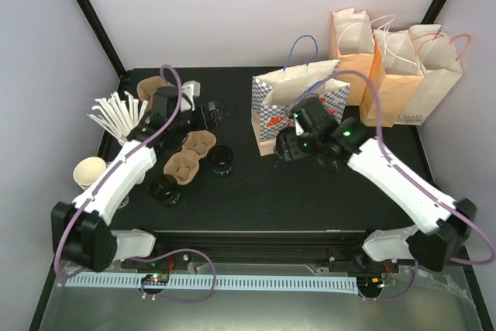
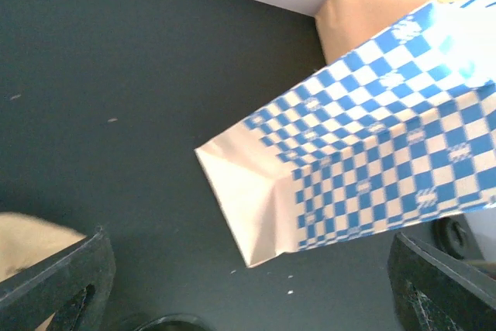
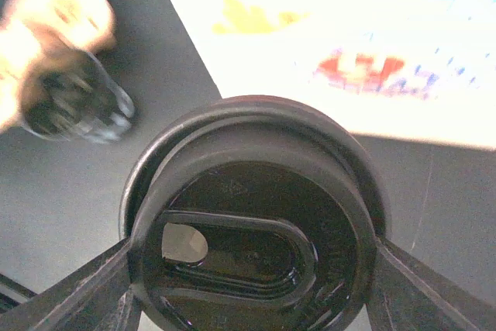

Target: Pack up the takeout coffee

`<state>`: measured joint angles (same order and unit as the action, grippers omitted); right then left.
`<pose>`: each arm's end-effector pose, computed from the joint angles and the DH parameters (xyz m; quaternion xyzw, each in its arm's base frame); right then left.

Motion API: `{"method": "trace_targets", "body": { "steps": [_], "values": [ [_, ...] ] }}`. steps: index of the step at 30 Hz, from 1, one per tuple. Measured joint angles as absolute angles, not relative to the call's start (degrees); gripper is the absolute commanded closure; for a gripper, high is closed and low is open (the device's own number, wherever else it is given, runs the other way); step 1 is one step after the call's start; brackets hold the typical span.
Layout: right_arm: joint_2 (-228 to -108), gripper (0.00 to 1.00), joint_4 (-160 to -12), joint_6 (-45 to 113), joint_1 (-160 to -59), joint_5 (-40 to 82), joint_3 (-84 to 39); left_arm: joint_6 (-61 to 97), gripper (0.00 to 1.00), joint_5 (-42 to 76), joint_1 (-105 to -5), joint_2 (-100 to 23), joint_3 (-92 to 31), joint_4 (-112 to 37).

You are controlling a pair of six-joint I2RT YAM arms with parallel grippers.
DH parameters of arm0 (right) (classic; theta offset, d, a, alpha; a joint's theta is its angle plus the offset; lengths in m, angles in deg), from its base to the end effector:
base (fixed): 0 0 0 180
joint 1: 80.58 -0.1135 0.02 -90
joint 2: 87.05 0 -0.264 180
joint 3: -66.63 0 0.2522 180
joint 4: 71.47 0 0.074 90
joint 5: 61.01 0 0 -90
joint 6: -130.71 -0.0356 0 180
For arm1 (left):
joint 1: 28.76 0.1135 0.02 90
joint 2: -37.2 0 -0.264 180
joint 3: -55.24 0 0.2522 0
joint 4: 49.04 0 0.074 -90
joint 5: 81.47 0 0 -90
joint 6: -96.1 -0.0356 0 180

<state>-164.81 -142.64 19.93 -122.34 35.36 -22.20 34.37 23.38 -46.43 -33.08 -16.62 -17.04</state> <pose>0.2011 0.1743 0.3251 -0.1615 0.9511 0.0878 0.2480 0.2607 -0.0926 0.3141 -0.0156 0.8628 -0.2955 0.4098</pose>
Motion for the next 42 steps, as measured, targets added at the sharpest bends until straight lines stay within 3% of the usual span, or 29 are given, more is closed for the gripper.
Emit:
{"method": "trace_targets", "body": {
  "steps": [11, 18, 22, 28, 33, 37, 42],
  "values": [
    [-155.96, 0.37, -142.35, 23.26, -122.18, 39.43, -45.80, 28.16, 0.03, 29.85, -49.95, -49.10, -38.61, -15.73],
    [-164.85, 0.39, -144.01, 23.54, -113.49, 44.43, -57.65, 19.42, 0.02, 25.85, -57.47, -56.44, -51.09, -12.05],
    [-170.01, 0.39, -144.93, 22.58, -106.21, 43.18, -60.38, 13.08, 0.03, 24.02, -57.45, -61.21, -56.27, -10.85],
    [-177.90, 0.41, -149.06, 22.64, -103.56, 39.36, -69.89, 4.08, 0.06, 24.54, -57.12, -70.26, -66.87, -7.68],
    [-180.02, 0.41, -152.32, 23.82, -103.58, 34.27, -67.94, -1.91, 0.08, 29.70, -57.12, -74.89, -72.10, -4.38],
    [-180.02, 0.43, -154.92, 24.94, -103.56, 30.90, -63.99, -5.21, 0.17, 32.96, -57.12, -79.53, -78.57, -0.53],
    [-179.59, 0.44, -157.92, 26.53, -103.58, 26.38, -62.33, -8.16, 0.17, 33.33, -57.12, -85.86, -87.55, 4.19]
  ]
}}
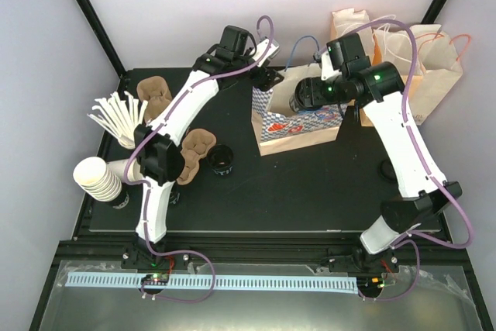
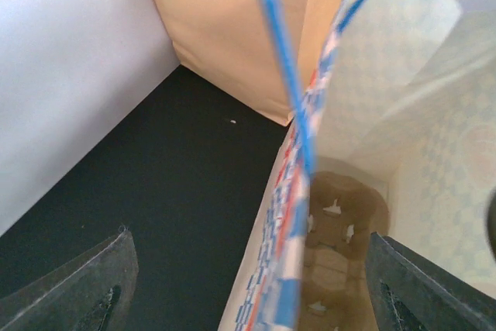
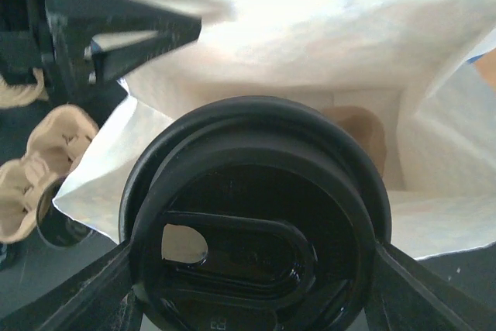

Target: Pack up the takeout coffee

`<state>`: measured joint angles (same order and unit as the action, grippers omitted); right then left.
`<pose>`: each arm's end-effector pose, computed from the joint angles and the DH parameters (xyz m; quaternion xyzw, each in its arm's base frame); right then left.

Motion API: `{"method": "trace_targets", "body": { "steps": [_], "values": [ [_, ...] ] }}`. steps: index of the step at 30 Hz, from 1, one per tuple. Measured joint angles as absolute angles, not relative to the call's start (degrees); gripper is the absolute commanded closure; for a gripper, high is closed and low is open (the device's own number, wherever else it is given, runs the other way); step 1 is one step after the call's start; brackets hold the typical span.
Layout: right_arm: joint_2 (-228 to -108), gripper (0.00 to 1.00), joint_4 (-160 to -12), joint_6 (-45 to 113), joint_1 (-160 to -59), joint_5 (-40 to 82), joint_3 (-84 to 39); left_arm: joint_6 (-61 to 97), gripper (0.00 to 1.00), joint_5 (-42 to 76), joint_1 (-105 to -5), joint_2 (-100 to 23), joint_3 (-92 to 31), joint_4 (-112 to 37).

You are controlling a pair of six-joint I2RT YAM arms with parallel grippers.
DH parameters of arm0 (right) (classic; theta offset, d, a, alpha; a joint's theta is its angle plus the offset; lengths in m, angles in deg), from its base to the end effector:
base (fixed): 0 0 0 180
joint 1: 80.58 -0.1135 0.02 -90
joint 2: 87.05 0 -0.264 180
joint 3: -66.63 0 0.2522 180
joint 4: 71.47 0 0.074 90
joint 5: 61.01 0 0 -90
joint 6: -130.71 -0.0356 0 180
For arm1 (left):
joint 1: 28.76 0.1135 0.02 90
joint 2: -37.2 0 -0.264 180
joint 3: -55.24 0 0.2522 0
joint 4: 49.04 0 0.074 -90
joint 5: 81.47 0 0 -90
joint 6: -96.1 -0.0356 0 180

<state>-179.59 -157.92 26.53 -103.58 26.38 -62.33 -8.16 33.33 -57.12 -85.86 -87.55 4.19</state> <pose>0.2801 0.1207 0.4430 -0.0800 0.9362 0.1292 0.3170 0.4242 -0.2459 0.3612 0.4073 0.7646 -0.2445 0.4356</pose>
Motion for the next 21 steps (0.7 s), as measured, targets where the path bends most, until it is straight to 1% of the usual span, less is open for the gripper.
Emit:
{"method": "trace_targets", "body": {
  "steps": [7, 9, 10, 11, 12, 14, 15, 16, 17, 18, 21],
  "values": [
    [-174.84, 0.44, -158.68, 26.73, -104.09, 23.75, -52.93, -12.40, 0.12, 34.05, -57.14, -87.33, -89.58, 7.16],
    [-172.61, 0.44, -158.79, 26.69, -104.24, 23.51, -48.78, -14.52, 0.13, 34.29, -57.53, -87.31, -89.78, 7.90],
    [-171.72, 0.44, -158.75, 26.64, -104.28, 23.38, -47.14, -15.71, 0.15, 34.16, -57.93, -87.31, -89.84, 8.45],
    [-170.86, 0.44, -158.57, 26.56, -104.31, 23.23, -45.61, -16.89, 0.21, 33.77, -58.52, -87.31, -89.84, 9.06],
    [-169.88, 0.44, -158.29, 26.47, -104.33, 22.99, -43.75, -18.26, 0.30, 33.20, -59.30, -87.31, -89.84, 9.74],
    [-168.11, 0.44, -157.61, 26.19, -104.37, 22.55, -40.62, -20.01, 0.52, 31.73, -61.03, -87.31, -89.87, 10.72],
    [-167.35, 0.44, -157.26, 25.99, -104.39, 22.42, -39.36, -21.32, 0.68, 30.40, -62.19, -87.31, -89.87, 11.09],
    [-166.41, 0.44, -156.95, 25.75, -104.48, 22.35, -37.89, -22.00, 0.79, 29.04, -63.24, -87.31, -89.89, 11.40],
    [-165.64, 0.44, -156.67, 25.53, -104.52, 22.35, -36.65, -22.96, 0.87, 27.23, -64.31, -87.31, -89.95, 11.62],
    [-164.79, 0.44, -156.21, 25.33, -104.63, 22.38, -35.33, -23.46, 0.91, 25.61, -65.16, -87.31, -90.00, 11.68],
    [-162.06, 0.44, -155.25, 25.11, -104.90, 22.64, -31.25, -25.32, 0.96, 21.77, -67.33, -87.24, -90.06, 11.55]
  ]
}}
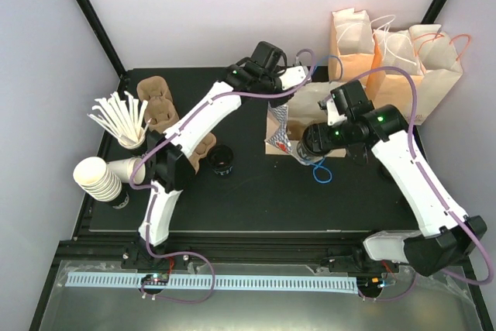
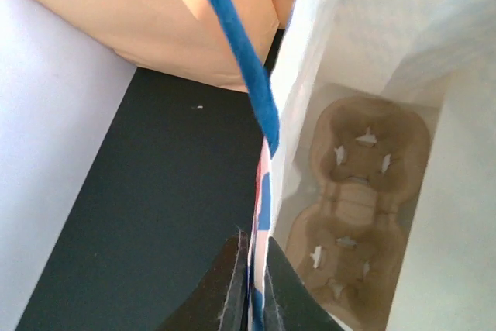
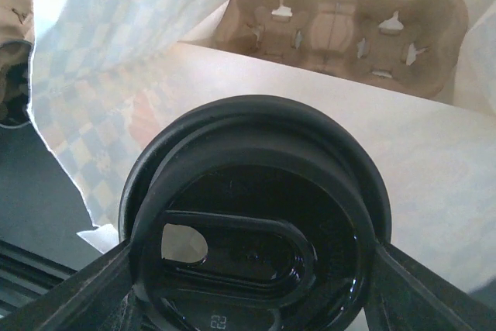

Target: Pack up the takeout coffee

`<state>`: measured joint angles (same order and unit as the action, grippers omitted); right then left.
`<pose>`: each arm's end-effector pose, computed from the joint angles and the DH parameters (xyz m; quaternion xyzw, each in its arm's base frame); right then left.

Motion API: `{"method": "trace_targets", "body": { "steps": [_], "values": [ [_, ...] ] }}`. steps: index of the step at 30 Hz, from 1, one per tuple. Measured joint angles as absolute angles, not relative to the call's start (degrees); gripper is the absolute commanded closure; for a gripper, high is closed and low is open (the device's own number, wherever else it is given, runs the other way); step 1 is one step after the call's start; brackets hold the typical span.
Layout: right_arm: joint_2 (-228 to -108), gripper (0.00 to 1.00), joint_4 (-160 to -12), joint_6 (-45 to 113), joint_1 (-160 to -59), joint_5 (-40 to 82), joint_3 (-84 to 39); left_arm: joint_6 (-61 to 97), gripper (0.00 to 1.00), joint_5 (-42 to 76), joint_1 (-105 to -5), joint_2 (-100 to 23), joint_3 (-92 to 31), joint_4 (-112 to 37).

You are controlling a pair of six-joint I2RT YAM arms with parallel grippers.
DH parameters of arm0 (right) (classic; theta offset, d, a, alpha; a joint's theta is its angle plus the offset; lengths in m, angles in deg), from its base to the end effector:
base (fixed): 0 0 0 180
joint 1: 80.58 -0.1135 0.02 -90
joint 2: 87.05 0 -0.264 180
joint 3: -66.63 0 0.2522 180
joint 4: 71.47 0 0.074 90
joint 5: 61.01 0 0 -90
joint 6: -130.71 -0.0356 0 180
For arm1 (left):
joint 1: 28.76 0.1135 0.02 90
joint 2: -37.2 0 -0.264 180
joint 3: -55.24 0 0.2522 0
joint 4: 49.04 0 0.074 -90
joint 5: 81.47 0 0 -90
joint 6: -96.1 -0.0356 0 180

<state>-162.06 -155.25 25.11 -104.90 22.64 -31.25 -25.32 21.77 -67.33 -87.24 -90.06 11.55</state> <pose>0.2146 0.1013 0.3709 -0.0873 0.9626 0.1360 0.2174 0.3769 -0.3110 0.3516 0.5559 0.7086 -0.1305 0.4146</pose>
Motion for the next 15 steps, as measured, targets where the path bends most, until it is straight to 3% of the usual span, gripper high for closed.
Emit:
{"method": "trace_targets", "body": {
  "steps": [5, 15],
  "values": [
    [-158.47, 0.45, -153.50, 25.03, -105.97, 25.52, -26.00, -26.13, 0.98, 18.92, -68.72, -83.02, -86.00, 10.35],
    [-157.23, 0.45, -148.78, 25.22, -115.69, 34.92, -25.13, -24.64, 0.99, 15.93, -74.87, -59.22, -64.29, 4.14]
  ]
}}
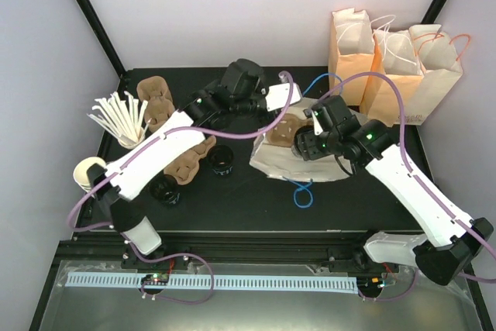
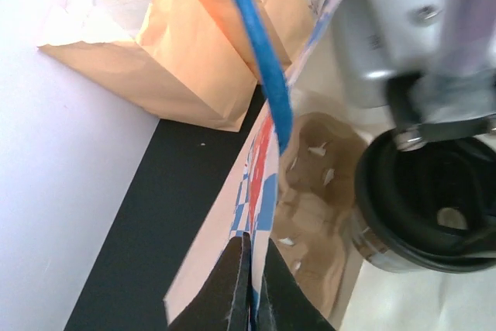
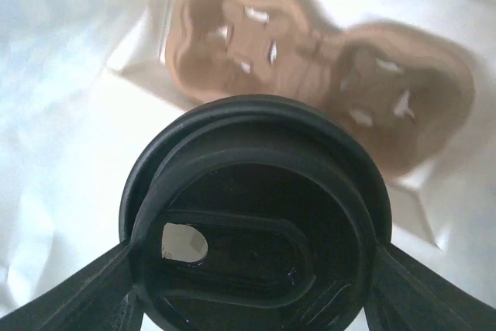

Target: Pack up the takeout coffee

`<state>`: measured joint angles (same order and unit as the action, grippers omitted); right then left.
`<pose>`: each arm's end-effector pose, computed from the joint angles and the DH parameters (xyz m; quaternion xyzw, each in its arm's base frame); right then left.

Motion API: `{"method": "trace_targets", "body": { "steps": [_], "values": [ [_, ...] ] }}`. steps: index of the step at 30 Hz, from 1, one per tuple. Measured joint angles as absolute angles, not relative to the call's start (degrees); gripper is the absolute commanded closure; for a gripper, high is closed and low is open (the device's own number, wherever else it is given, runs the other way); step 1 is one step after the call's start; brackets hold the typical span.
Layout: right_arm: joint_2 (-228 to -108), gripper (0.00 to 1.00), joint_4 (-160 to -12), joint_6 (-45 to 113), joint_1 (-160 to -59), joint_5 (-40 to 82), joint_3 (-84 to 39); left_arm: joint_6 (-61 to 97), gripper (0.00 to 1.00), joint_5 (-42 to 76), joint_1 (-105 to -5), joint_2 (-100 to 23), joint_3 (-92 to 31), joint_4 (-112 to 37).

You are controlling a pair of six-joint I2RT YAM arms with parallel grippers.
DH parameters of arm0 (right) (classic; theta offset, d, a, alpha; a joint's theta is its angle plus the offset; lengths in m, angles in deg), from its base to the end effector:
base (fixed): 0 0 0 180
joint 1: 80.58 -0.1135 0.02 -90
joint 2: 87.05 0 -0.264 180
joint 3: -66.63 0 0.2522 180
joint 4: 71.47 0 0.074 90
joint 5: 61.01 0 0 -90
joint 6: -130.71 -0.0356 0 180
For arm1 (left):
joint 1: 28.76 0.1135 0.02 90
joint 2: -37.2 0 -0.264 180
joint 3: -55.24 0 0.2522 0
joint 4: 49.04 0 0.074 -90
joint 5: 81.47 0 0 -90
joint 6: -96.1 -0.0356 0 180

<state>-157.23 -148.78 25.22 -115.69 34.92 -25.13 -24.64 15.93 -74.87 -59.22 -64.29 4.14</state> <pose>0.1875 0.1273 0.3642 -0.1476 0.9430 0.0811 0.2871 0.2574 -0.2742 0.4201 0.5625 0.6573 -0.1221 0.4865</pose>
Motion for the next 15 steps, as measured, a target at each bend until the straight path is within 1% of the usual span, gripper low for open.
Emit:
{"method": "trace_targets", "body": {
  "steps": [3, 6, 9, 15],
  "values": [
    [-157.01, 0.48, -146.29, 25.18, -118.62, 37.41, -23.05, -22.74, 0.98, 14.03, -76.81, -54.21, -58.39, 2.46],
    [-154.54, 0.48, -141.46, 25.05, -120.89, 39.86, -16.23, -19.79, 0.98, 12.65, -77.95, -51.20, -53.80, 1.48],
    [-152.05, 0.48, -139.62, 25.00, -122.05, 42.44, -11.75, -15.97, 0.99, 11.97, -78.52, -49.60, -50.96, 1.17],
    [-152.31, 0.48, -140.25, 23.58, -122.40, 48.80, -12.58, -9.37, 0.99, 11.03, -79.11, -47.09, -48.21, 1.30]
  ]
}}
